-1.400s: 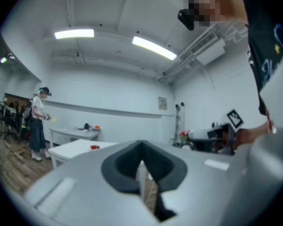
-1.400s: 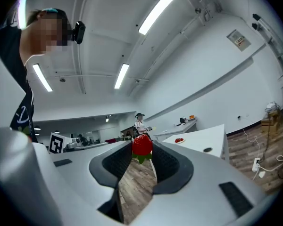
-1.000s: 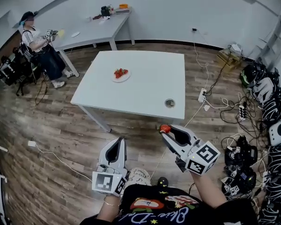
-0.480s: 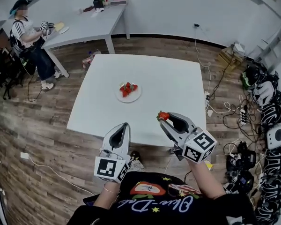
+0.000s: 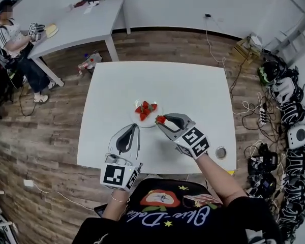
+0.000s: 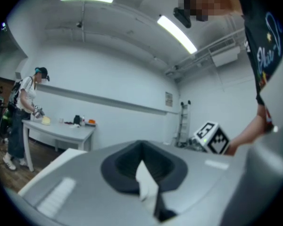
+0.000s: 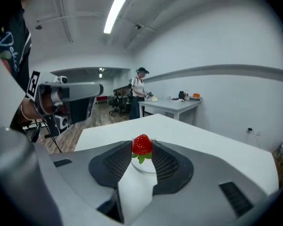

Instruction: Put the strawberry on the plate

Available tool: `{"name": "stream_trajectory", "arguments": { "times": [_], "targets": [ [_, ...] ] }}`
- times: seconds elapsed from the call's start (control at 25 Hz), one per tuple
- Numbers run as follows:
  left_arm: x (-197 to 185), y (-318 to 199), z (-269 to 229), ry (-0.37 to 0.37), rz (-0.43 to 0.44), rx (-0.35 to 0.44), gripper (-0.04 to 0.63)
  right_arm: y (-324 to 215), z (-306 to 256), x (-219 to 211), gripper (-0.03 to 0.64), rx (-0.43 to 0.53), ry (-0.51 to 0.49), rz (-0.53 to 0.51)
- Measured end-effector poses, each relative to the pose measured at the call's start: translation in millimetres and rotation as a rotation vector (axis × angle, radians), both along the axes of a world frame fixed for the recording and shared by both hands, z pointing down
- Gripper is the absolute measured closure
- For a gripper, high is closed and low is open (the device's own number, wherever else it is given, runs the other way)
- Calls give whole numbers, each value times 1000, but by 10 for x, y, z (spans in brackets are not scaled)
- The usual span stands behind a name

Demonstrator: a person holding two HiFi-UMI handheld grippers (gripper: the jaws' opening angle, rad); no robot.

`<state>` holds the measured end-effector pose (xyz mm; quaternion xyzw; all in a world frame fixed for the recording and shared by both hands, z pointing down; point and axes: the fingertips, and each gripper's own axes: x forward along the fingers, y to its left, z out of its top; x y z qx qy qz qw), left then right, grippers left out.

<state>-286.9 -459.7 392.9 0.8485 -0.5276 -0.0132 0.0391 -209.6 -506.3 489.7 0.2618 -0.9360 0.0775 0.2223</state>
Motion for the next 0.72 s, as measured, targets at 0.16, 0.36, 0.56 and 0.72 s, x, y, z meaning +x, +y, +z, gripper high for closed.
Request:
{"name": "stream_trajectory", "arguments": {
  "times": [0.16, 0.36, 0.56, 0.72],
  "targets": [
    [-118, -278, 70, 4, 14, -16, 609, -288, 443, -172, 476, -74, 98, -9],
    [-240, -473, 166, 6, 23, -47, 609, -454, 805, -314, 476, -131, 196, -35],
    [-388, -626, 232, 0, 21, -63, 609, -542, 1048, -378, 476, -157, 259, -48],
    [-413, -726, 265, 5, 27, -70, 609, -548, 1128, -384, 474, -173, 253, -64]
  ]
}}
